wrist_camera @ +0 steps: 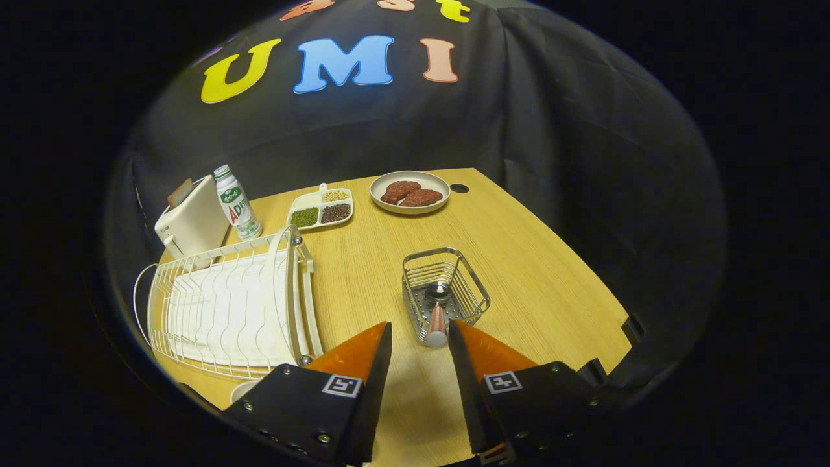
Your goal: Take the plate from the dish rack, then take the spoon from the basket and place it into the plate.
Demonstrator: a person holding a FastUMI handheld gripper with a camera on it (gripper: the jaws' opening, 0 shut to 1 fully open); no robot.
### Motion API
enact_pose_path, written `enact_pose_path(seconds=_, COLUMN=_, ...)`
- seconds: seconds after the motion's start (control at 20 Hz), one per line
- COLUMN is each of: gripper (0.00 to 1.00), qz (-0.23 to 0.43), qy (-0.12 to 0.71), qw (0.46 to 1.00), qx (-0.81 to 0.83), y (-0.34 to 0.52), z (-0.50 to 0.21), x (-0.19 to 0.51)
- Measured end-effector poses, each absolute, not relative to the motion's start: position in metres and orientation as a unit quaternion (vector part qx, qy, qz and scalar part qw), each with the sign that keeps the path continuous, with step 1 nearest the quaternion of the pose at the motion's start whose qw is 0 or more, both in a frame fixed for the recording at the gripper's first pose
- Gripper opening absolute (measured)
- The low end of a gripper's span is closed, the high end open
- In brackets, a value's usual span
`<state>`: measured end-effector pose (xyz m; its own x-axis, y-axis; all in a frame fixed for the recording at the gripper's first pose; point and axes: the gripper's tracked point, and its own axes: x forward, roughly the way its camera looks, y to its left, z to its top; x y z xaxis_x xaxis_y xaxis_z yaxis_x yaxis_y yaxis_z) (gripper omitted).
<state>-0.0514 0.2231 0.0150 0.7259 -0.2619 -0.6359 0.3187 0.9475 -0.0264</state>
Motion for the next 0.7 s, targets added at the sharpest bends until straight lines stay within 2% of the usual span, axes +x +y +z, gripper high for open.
enact_pose_path(seconds=0.15, gripper=0.54, qz=-0.166, qy=0.348, qw=0.922, qx=0.026, y=0.214, z=0.008, x=-0.048)
enact_pose_path(seconds=0.25, gripper=0.33, qz=-0.163, qy=0.353, qw=0.921, qx=0.011, y=0.213, z=0.008, x=-0.049)
enact_pose_path(seconds=0.3, gripper=0.27, qz=-0.171, qy=0.357, qw=0.918, qx=-0.002, y=0.207, z=0.008, x=-0.051)
enact_pose_path(seconds=0.35, gripper=0.27, qz=-0.169, qy=0.356, qw=0.919, qx=-0.01, y=0.204, z=0.006, x=-0.049)
enact_pose_path(seconds=0.4, gripper=0.14, qz=-0.169, qy=0.356, qw=0.919, qx=-0.019, y=0.205, z=0.011, x=-0.051)
enact_pose_path(seconds=0.55, gripper=0.14, qz=-0.164, qy=0.351, qw=0.922, qx=-0.024, y=0.204, z=0.016, x=-0.053)
enact_pose_path(seconds=0.6, gripper=0.08, qz=-0.162, qy=0.347, qw=0.923, qx=-0.024, y=0.203, z=0.017, x=-0.052)
enact_pose_path(seconds=0.7, gripper=0.08, qz=-0.168, qy=0.347, qw=0.922, qx=-0.033, y=0.199, z=0.019, x=-0.056)
